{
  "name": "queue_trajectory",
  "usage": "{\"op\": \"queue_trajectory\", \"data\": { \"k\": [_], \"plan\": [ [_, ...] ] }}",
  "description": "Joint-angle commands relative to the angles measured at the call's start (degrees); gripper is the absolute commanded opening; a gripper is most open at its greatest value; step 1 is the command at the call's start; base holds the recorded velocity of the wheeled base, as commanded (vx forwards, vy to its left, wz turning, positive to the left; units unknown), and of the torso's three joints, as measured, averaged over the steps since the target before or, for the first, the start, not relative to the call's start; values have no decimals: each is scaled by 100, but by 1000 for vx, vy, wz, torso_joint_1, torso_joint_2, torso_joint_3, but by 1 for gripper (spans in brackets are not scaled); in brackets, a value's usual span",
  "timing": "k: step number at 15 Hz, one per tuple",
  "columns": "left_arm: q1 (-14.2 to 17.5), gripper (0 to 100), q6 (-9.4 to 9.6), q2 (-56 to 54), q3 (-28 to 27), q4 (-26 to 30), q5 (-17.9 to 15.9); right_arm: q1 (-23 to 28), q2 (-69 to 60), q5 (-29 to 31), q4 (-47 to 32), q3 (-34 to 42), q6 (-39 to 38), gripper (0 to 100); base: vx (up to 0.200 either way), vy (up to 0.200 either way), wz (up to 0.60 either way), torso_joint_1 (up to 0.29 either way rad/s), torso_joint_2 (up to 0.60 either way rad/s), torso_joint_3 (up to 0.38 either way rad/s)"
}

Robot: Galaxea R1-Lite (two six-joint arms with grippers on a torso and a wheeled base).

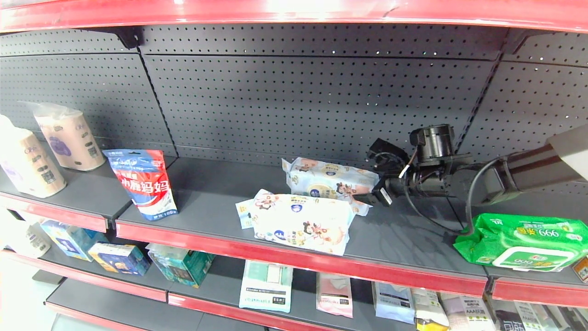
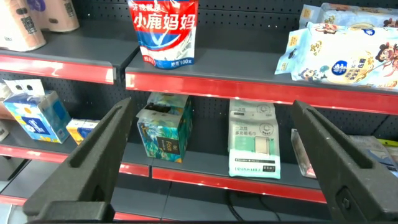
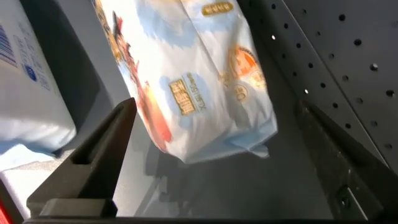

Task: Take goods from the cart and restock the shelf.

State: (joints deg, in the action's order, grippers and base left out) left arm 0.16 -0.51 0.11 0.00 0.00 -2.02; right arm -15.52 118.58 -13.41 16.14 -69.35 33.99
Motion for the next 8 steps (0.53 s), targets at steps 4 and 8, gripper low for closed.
{"op": "queue_trajectory", "data": {
  "k": [4,8],
  "plan": [
    [2,100,-2,-2,0,0,0,-92,78,-4,30,1,11,0,0,0,0,0,0,0],
    [2,100,-2,-2,0,0,0,-109,87,-4,91,36,3,0,0,0,0,0,0,0]
  ]
}}
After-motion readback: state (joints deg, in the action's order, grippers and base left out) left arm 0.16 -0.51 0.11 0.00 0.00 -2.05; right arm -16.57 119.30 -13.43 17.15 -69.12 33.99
